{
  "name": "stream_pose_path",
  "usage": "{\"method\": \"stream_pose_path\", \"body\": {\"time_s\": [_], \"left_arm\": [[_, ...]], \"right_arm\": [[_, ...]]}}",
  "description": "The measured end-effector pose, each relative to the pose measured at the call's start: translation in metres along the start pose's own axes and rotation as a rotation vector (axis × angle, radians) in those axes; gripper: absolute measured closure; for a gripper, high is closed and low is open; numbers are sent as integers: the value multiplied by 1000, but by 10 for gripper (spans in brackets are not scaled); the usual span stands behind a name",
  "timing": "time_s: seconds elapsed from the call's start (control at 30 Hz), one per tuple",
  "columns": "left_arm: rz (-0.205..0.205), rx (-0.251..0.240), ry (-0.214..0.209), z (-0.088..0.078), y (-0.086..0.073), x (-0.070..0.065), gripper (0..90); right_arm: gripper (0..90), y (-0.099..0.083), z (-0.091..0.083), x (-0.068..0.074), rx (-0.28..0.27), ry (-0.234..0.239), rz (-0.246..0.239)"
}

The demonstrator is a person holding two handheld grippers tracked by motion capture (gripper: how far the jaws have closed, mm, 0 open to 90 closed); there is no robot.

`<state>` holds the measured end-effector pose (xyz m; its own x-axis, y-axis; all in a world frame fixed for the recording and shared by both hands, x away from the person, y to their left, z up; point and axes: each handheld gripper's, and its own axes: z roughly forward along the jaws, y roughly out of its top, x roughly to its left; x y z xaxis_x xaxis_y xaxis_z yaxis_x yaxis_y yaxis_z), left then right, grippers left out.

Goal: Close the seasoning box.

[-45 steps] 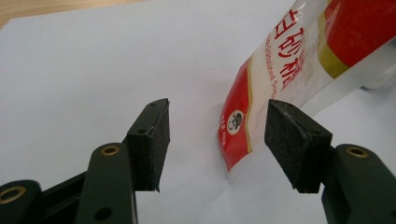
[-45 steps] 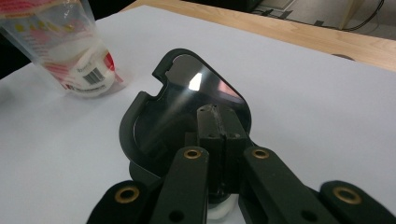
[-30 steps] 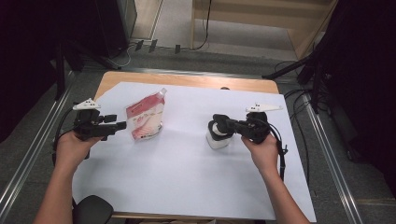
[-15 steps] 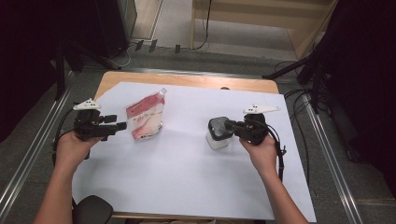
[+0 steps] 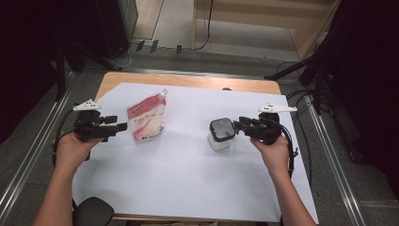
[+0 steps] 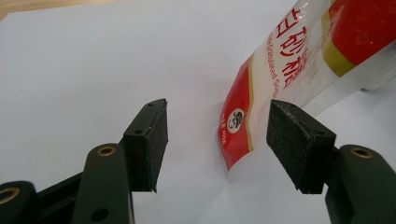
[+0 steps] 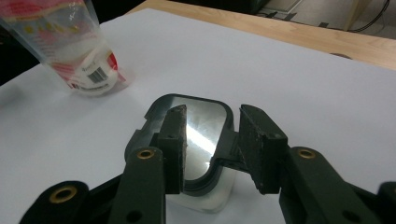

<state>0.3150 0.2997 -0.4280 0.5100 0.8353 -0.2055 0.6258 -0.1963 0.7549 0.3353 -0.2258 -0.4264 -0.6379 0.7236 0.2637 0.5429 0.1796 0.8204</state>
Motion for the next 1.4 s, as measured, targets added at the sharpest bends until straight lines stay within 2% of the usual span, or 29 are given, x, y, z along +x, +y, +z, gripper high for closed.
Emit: {"method": "stream_pose_path", "body": {"time_s": [0.3, 0.43, 0.57, 0.7, 0.97, 1.4], "left_arm": [[18, 16, 0, 2, 1, -1, 399], [22, 20, -16, 3, 0, -2, 398], [29, 19, -15, 3, -1, -2, 398], [24, 22, -17, 4, -2, -2, 396], [19, 34, -21, 5, -2, -2, 394], [15, 35, -12, 6, -3, -2, 386]], "right_arm": [[567, -9, -12, -12, -32, -20, 19], [532, -12, -18, -18, -32, -32, 30], [506, -20, -21, -24, -37, -49, 34], [448, -29, -23, -29, -37, -55, 77], [442, -43, -28, -36, -32, -90, 87], [444, -48, -30, -36, -23, -101, 86]]}}
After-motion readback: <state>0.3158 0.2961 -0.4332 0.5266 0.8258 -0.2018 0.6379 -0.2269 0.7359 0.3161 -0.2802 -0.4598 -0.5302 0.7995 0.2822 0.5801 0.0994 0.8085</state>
